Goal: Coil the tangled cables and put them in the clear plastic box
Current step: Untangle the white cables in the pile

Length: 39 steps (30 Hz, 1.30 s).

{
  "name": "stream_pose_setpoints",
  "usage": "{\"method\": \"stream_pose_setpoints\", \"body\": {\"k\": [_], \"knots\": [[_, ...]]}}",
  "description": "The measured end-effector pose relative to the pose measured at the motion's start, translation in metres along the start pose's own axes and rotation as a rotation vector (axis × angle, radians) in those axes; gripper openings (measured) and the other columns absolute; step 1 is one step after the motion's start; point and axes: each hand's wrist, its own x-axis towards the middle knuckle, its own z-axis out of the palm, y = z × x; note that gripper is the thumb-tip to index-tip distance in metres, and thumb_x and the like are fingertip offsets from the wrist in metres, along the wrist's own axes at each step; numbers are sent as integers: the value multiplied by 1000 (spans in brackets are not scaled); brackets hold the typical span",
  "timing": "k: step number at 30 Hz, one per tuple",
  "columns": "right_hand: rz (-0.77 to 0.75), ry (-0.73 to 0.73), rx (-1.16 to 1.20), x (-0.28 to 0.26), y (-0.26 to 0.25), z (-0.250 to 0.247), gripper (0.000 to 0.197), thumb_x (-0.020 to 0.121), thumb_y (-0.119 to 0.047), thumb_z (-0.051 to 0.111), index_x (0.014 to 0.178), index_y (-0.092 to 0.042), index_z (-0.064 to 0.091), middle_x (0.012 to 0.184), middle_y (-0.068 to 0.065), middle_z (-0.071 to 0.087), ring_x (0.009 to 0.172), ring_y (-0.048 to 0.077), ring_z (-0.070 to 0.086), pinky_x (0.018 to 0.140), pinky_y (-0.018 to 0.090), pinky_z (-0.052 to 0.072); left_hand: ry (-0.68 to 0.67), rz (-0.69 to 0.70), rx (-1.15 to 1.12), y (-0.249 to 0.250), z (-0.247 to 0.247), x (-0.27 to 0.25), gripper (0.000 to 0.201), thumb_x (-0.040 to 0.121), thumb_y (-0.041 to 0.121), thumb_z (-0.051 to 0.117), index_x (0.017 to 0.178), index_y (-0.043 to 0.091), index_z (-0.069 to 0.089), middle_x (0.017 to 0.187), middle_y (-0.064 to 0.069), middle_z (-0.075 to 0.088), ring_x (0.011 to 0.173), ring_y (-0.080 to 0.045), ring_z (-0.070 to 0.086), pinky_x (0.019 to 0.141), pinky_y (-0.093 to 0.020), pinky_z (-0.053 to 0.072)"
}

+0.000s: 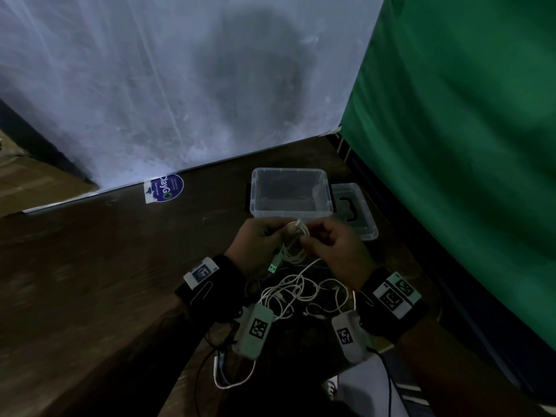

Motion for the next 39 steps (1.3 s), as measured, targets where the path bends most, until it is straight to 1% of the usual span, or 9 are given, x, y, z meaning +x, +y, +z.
{"method": "stream_pose_setpoints", "body": {"k": [4, 8, 13, 17, 24, 30, 34, 37, 39], "knots": [[98, -47, 35, 4, -5, -1, 11, 93, -9, 62, 100, -2, 68, 92, 13, 74, 82, 24, 72, 73, 31, 59, -37, 70, 125, -1, -1, 2, 23, 93, 12, 60, 113, 20, 68, 93, -4, 73, 81, -25, 69, 74, -35, 59], [221, -70, 130, 1, -9, 3, 20, 97, -6, 51, 84, -5, 66, 81, 11, 68, 75, 21, 65, 68, 25, 54, -104, 177, 367, -2, 0, 4, 20, 94, 11, 57, 111, 14, 67, 103, 5, 67, 94, -7, 64, 83, -17, 51], [189, -105, 156, -4, -2, 3, 20, 93, -25, 63, 94, -5, 65, 94, 21, 69, 86, 29, 68, 81, 39, 55, -69, 196, 414, -7, 1, 4, 10, 94, 15, 58, 97, 12, 68, 84, 13, 61, 76, 9, 58, 66, -4, 39], [-10, 12, -102, -3, -1, 0, 23, 87, -25, 72, 98, -9, 62, 88, 7, 72, 80, 14, 71, 67, 23, 57, -57, 180, 403, -10, 2, 3, 13, 94, 18, 58, 83, 22, 63, 74, 15, 60, 66, 7, 57, 60, -7, 38], [-112, 72, -100, 1, -1, 1, 14, 92, -20, 66, 88, -12, 54, 79, 4, 70, 72, 15, 71, 63, 29, 59, -46, 24, 183, -15, -2, 7, 11, 91, 16, 64, 101, 13, 67, 78, -3, 70, 66, -18, 68, 63, -33, 58], [14, 16, 112, 7, 8, -5, 10, 94, -10, 60, 90, -8, 51, 71, -3, 70, 68, 12, 69, 63, 25, 55, -146, 31, 186, -13, -5, 9, 12, 92, 14, 62, 99, 7, 70, 83, -6, 72, 68, -20, 67, 64, -34, 58], [183, -29, 380, 10, 11, -6, 11, 96, -6, 54, 87, -11, 51, 76, 3, 69, 70, 19, 66, 64, 29, 55, -179, 7, 83, -14, -5, 10, 20, 91, 18, 62, 101, 2, 69, 90, -17, 71, 78, -38, 66, 69, -46, 56], [327, -112, 573, 11, 15, -10, 4, 94, -15, 54, 92, -12, 56, 86, 8, 66, 78, 22, 64, 69, 34, 55, -193, 9, 12, -15, -1, 11, 18, 92, 11, 60, 102, -1, 69, 90, -7, 71, 80, -16, 67, 74, -31, 55], [392, -197, 640, 10, 18, -17, 14, 90, -22, 58, 97, -9, 60, 90, 11, 66, 82, 23, 65, 73, 35, 55, -201, -43, -72, -19, 2, 13, 16, 91, 10, 60, 101, 3, 69, 92, -6, 71, 85, -15, 66, 81, -35, 54]]}}
